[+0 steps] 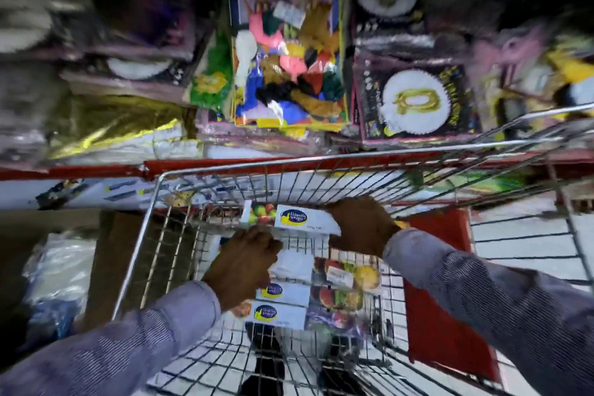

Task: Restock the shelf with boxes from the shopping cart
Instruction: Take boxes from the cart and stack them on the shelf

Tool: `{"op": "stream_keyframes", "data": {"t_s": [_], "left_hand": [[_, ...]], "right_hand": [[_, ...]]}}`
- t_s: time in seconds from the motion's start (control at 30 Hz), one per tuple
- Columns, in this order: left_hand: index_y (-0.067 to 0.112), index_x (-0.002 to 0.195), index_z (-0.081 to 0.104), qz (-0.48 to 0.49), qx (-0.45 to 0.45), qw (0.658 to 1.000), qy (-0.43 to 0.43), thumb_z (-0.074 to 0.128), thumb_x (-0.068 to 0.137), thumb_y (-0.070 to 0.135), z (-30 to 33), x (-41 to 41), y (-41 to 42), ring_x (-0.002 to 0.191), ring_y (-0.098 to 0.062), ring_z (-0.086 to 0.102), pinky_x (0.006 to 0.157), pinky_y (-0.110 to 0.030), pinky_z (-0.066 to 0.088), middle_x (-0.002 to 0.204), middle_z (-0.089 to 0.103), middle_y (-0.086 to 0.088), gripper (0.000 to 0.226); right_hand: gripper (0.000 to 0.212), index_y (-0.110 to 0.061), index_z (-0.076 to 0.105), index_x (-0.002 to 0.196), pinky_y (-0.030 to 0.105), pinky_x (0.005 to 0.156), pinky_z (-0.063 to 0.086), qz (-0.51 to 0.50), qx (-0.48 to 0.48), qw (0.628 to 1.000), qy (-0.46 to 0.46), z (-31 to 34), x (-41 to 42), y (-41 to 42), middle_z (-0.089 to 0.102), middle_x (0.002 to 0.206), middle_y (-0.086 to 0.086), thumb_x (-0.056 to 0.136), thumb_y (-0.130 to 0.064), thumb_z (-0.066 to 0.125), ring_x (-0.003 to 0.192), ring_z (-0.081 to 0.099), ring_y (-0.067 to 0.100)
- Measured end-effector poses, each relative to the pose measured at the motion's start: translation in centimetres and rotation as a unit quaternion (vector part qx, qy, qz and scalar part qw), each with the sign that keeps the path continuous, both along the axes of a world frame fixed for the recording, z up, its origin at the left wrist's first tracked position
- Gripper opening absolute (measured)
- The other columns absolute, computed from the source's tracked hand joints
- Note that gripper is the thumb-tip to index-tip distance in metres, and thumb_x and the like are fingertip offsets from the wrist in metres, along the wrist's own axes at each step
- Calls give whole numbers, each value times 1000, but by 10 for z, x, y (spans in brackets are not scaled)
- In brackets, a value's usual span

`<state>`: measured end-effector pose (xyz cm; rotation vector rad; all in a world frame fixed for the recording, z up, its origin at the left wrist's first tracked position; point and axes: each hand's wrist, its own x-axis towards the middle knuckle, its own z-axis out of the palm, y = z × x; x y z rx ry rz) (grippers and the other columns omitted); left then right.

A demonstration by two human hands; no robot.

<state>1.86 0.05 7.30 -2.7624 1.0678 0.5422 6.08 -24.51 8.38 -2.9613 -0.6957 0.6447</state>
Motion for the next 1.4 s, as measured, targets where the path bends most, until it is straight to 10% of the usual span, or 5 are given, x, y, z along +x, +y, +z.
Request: {"op": "stream_keyframes", "data": {"t_s": [0.43,0.67,0.97,1.4], "left_hand": [[34,115,59,17,-152,972,-181,90,39,46,292,14,-13,86,-18,69,63,-25,58,101,73,10,82],[39,113,64,45,-219,937,-268,57,53,67,388,42,-21,93,-16,70,70,-30,59,105,74,13,66],[38,123,59,75,-248,931,-256,48,52,67,416,88,-29,112,-17,59,88,-32,49,119,66,10,77],[37,131,53,74,-198,953,-217,73,74,44,410,126,-33,121,-14,51,97,-28,41,133,58,10,60]], "right_hand": [[48,-18,65,101,36,70,54,36,19,983,-181,337,20,-7,72,93,9,71,-55,69,88,67,30],[47,-23,67,102,27,63,36,39,30,960,-274,438,39,-18,74,87,1,69,-56,70,85,67,24],[66,-22,48,138,35,94,45,-36,25,955,-292,466,126,-31,52,136,8,80,-45,68,122,53,29],[60,-26,48,137,43,103,43,-117,36,959,-257,416,212,-37,49,138,6,83,-39,69,128,44,33]]}}
